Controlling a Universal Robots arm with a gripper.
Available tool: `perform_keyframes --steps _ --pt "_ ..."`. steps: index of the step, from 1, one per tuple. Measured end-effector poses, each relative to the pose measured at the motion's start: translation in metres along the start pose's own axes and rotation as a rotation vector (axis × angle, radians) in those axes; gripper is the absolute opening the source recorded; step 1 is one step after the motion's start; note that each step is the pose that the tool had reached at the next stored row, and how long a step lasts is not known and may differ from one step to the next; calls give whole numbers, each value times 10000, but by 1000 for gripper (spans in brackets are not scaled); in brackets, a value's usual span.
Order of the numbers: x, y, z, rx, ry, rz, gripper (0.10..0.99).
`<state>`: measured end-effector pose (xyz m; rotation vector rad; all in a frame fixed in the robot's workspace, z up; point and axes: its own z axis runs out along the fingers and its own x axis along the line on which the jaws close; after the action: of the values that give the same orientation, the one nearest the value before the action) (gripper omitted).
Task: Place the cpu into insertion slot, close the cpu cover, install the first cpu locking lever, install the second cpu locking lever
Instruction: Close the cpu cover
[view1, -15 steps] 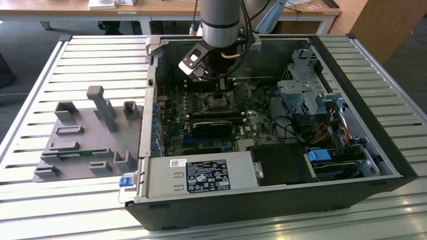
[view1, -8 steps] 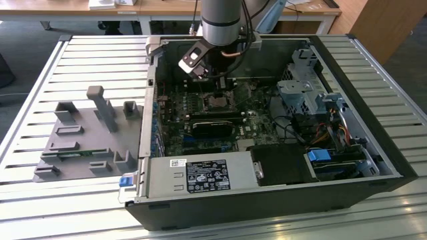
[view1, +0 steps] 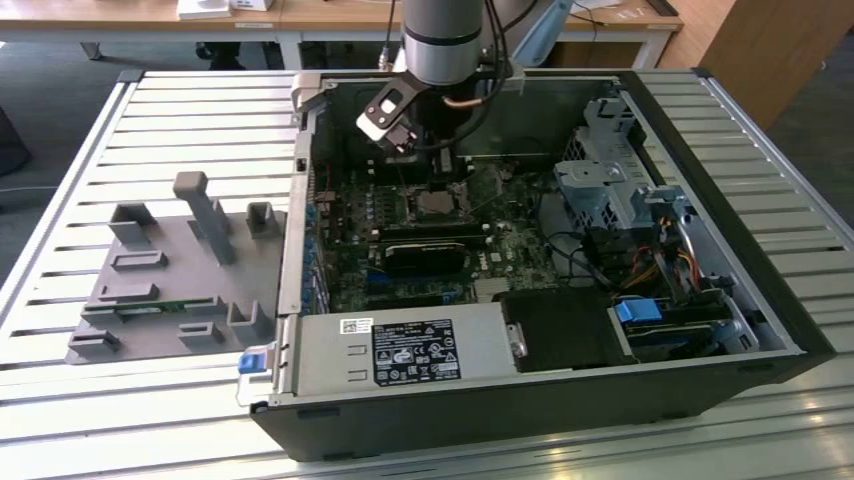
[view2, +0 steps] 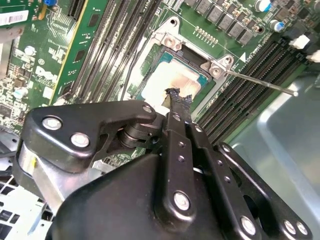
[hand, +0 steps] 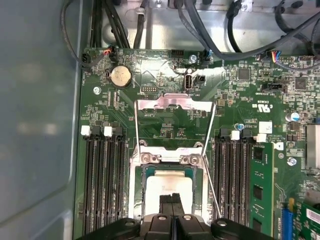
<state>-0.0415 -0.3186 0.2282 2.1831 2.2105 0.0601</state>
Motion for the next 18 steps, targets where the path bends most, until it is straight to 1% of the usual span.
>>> perform_keyframes --steps 4,9,11,14,17,18 --pt "0 5 -95 0 0 0 106" --pt "1 13 -252 0 0 0 106" --pt "1 15 -299 0 -1 0 106" --pt "-14 16 -306 0 2 -3 106" --pt "-69 14 -307 0 2 0 106" --pt "-90 14 -306 -2 25 0 106"
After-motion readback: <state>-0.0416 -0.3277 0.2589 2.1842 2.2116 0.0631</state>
